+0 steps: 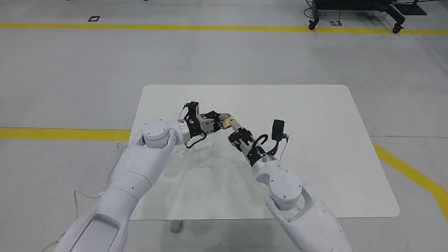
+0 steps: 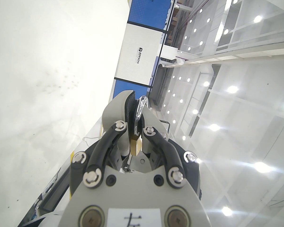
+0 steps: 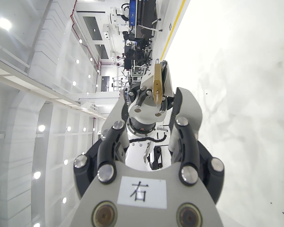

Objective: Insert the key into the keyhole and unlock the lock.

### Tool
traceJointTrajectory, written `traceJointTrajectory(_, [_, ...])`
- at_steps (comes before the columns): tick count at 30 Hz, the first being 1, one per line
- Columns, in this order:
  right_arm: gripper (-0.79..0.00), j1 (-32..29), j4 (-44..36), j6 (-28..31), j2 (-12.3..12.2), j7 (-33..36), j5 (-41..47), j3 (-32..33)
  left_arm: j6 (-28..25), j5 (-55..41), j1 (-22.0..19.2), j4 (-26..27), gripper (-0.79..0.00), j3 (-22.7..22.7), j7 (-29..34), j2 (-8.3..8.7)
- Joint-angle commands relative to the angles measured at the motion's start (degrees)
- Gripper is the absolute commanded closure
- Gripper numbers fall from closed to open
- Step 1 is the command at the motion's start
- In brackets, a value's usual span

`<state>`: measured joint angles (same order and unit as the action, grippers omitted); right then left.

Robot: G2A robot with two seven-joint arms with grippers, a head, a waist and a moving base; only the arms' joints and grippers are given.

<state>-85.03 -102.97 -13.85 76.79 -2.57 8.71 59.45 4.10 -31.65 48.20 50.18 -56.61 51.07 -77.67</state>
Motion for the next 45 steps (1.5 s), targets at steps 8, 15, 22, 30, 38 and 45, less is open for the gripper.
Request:
traceJointTrajectory(8, [-0.785, -0.60, -0.89, 0.46, -0.22, 1.87, -1.15, 0.06, -1.68, -2.11, 0.11, 0.03, 0.000, -1.42, 0.53, -0.03])
traceJointTrajectory(15, [-0.785, -5.11, -4.85, 5.45, -1.68, 23.46, 16.30, 8.85, -8.88, -4.21, 2.71, 2.81, 0.000, -1.65, 2.67, -0.33])
traceJointTrajectory(22, [-0.536, -4.39, 0.33, 3.36, -3.07, 41.30, 26.16, 15.14, -6.93, -10.26, 3.19, 2.12, 0.000, -2.54, 8.13, -0.60])
traceJointTrajectory(30, [-0.388, -0.88, 4.01, 2.96, -3.06, 41.82, 26.81, 13.56, -3.03, -12.65, 1.23, -0.82, 0.000, -2.08, 15.41, -0.86])
traceJointTrajectory(38, [-0.339, 0.53, 5.94, 2.10, -3.31, 42.32, 28.73, 14.13, -3.17, -12.37, 0.07, -2.36, 0.000, -1.58, 17.20, -1.12])
traceJointTrajectory(45, [-0.225, 0.84, 6.45, 2.65, -3.54, 42.43, 28.18, 13.80, -3.41, -10.94, -0.40, -2.81, 0.000, -0.79, 17.21, -1.32])
